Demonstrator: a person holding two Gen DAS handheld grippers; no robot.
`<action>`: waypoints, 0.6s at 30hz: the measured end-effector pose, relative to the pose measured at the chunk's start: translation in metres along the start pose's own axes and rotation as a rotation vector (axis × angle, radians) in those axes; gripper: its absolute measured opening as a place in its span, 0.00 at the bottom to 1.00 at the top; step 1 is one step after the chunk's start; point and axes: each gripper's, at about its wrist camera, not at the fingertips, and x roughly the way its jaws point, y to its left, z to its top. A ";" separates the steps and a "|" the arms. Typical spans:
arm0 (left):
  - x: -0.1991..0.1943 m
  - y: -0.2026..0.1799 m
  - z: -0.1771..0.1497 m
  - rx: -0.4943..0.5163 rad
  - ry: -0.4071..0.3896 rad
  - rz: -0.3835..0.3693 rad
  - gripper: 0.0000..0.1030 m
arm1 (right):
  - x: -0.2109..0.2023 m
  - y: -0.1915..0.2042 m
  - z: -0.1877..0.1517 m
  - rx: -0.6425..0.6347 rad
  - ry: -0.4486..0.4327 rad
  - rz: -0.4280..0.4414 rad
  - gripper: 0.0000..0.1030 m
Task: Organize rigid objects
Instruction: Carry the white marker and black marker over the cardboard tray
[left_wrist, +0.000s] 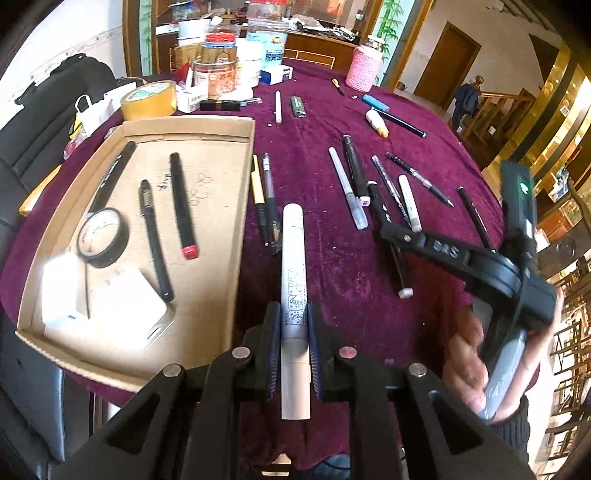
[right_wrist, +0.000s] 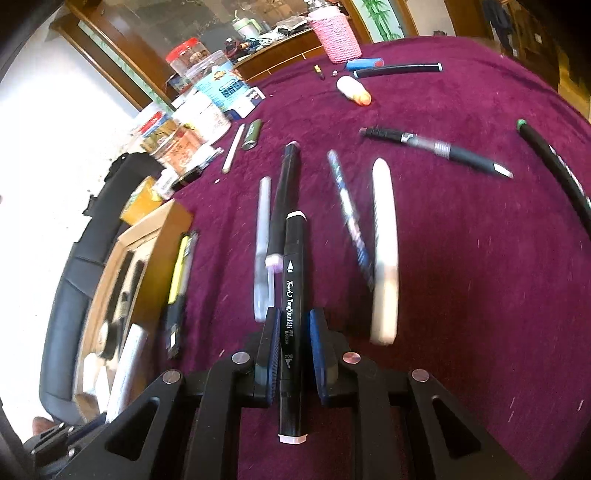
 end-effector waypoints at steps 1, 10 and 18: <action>-0.002 0.005 -0.001 -0.012 0.003 -0.011 0.14 | -0.004 0.003 -0.004 0.003 -0.007 0.008 0.16; -0.023 0.050 -0.001 -0.119 -0.018 -0.047 0.14 | -0.036 0.051 -0.030 -0.051 -0.058 0.073 0.16; -0.040 0.091 0.008 -0.218 -0.054 -0.055 0.14 | -0.037 0.096 -0.036 -0.116 -0.022 0.177 0.16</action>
